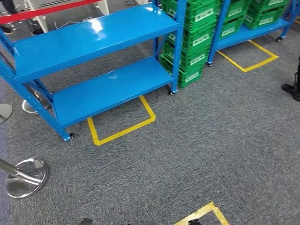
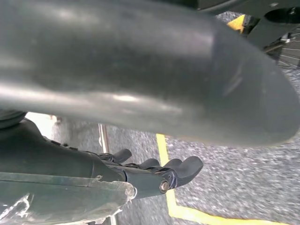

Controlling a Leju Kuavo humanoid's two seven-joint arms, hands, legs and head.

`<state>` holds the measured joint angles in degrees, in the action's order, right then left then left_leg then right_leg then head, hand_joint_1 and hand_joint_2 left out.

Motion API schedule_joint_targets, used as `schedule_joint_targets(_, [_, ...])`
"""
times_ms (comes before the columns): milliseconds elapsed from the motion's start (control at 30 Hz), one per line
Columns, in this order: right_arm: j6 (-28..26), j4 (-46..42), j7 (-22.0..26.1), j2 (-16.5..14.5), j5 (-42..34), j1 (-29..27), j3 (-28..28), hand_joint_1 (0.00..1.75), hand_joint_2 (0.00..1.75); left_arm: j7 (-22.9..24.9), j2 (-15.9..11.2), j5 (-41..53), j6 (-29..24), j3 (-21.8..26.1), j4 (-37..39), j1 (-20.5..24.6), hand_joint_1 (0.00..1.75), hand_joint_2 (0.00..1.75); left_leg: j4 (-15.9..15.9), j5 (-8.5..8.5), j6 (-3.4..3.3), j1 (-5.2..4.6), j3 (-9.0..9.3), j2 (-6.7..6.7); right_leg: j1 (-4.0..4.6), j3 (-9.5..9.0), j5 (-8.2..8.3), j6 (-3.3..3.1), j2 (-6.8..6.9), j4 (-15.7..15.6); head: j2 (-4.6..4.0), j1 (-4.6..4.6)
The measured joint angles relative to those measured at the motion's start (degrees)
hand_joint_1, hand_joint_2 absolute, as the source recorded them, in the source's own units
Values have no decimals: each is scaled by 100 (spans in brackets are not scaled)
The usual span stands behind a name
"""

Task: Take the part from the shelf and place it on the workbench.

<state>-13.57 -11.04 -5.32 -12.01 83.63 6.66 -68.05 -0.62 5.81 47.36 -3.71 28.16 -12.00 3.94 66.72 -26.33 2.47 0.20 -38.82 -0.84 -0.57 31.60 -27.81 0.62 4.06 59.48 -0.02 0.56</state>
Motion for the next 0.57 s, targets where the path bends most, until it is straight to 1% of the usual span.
schedule_joint_targets(33, [0,0,2,1,3,3,0,0,0,1,2,1,-2,1,0,11,0,0,-390,129,-33,-33,211,-148,17,-19,-25,25,62,6,0,6])
schedule_joint_targets(67, [-2,-1,1,1,9,5,1,0,0,1,9,1,0,1,0,24,0,0,-676,199,-70,-60,362,-271,36,-38,-47,51,122,5,0,6])
schedule_joint_targets(100, [-3,-1,-4,2,17,8,1,0,0,1,16,1,5,1,0,34,0,0,-855,217,-103,-84,450,-359,54,-58,-67,79,185,-1,0,7])
schedule_joint_targets(133, [-4,-2,-9,3,26,12,1,0,0,1,23,1,13,2,0,35,0,0,-901,192,-130,-100,458,-340,70,-80,-81,106,251,-13,0,6])
schedule_joint_targets(167, [-5,-2,-13,3,31,19,3,0,0,3,29,2,21,3,0,28,0,0,-908,198,-159,-88,459,-267,75,-111,-91,131,315,-34,0,3])
schedule_joint_targets(200, [-4,-2,-16,4,37,26,6,0,0,7,31,4,26,5,0,14,0,0,-926,205,-187,-71,470,-197,70,-132,-121,164,293,-21,0,-1])
schedule_joint_targets(233, [-4,-2,-16,4,42,29,9,0,0,10,31,6,30,8,0,6,0,0,-944,214,-218,-51,485,-127,62,-115,-194,195,184,67,0,-12])
schedule_joint_targets(267, [-4,-2,-15,5,45,28,12,0,0,13,35,7,31,11,0,8,0,0,-960,226,-247,-28,501,-54,52,-31,-322,222,22,278,0,-28])
schedule_joint_targets(300, [-4,-2,-15,7,49,21,14,0,0,14,39,7,32,15,0,13,0,0,-966,229,-268,-14,504,20,40,123,-490,242,-168,611,0,-49])
schedule_joint_targets(333, [-5,-2,-17,8,51,12,14,0,0,14,44,5,32,22,0,23,0,0,-966,229,-283,-9,503,100,35,323,-659,254,-293,1005,0,-63])
schedule_joint_targets(367, [-5,-2,-20,11,54,3,14,0,0,14,49,2,32,33,0,26,0,0,-966,228,-290,-8,505,188,33,513,-768,262,-352,1349,0,-72])
schedule_joint_targets(400, [-6,-2,-22,16,58,-4,14,0,0,14,50,-2,32,49,0,22,0,0,-965,227,-292,-8,509,275,33,639,-775,266,-375,1534,0,-74])
schedule_joint_targets(433, [-7,-2,-25,21,63,-9,14,0,0,13,50,-6,32,66,0,14,0,0,-965,226,-290,-6,516,361,31,667,-669,265,-388,1507,0,-74])
schedule_joint_targets(467, [-8,-2,-27,28,69,-11,14,0,0,11,50,-9,30,82,0,6,0,0,-964,224,-281,-2,527,447,21,585,-465,263,-419,1256,0,-73])
schedule_joint_targets(500, [-8,-2,-29,34,77,-13,15,0,0,10,50,-9,28,93,0,2,0,0,-962,222,-263,6,536,531,-1,436,-230,267,-519,879,0,-76])
schedule_joint_targets(533, [-9,-2,-35,37,82,-16,16,0,0,9,47,-7,27,99,0,5,0,0,-947,218,-232,3,532,613,-35,279,-62,270,-693,494,0,-80])
schedule_joint_targets(567, [-9,-2,-37,39,85,-17,17,0,0,9,46,-5,26,101,0,7,0,0,-942,216,-215,4,532,654,-54,183,39,273,-790,270,0,-82])
